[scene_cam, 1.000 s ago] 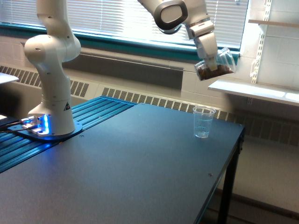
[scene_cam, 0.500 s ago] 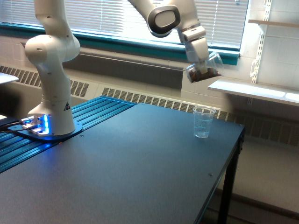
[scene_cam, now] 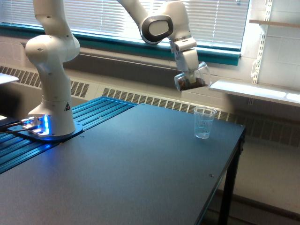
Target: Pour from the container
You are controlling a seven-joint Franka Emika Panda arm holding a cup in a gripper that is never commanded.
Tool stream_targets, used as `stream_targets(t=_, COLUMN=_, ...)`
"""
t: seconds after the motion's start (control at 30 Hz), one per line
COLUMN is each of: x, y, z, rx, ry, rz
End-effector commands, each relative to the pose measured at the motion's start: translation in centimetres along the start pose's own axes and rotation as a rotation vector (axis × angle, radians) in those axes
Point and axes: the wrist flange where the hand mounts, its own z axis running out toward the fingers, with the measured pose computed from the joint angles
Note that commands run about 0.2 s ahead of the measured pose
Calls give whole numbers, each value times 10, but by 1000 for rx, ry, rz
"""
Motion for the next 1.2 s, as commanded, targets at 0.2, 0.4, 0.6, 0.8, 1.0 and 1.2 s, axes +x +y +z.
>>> stream_targets(t=0.2, x=-14, y=-16, z=4, rx=-22, ry=-13, rz=-32)
stream_targets(t=0.4, x=-23, y=-26, z=13, rx=-35, ry=-31, rz=-53)
stream_targets(t=0.6, x=-28, y=-40, z=22, rx=-38, ry=-46, rz=-75)
stream_targets(t=0.8, x=-31, y=-52, z=31, rx=-45, ry=-59, rz=-89)
stream_targets(t=1.0, x=-32, y=-60, z=38, rx=-70, ry=-65, rz=-104)
stream_targets(t=1.2, x=-31, y=-61, z=44, rx=-91, ry=-74, rz=-103)
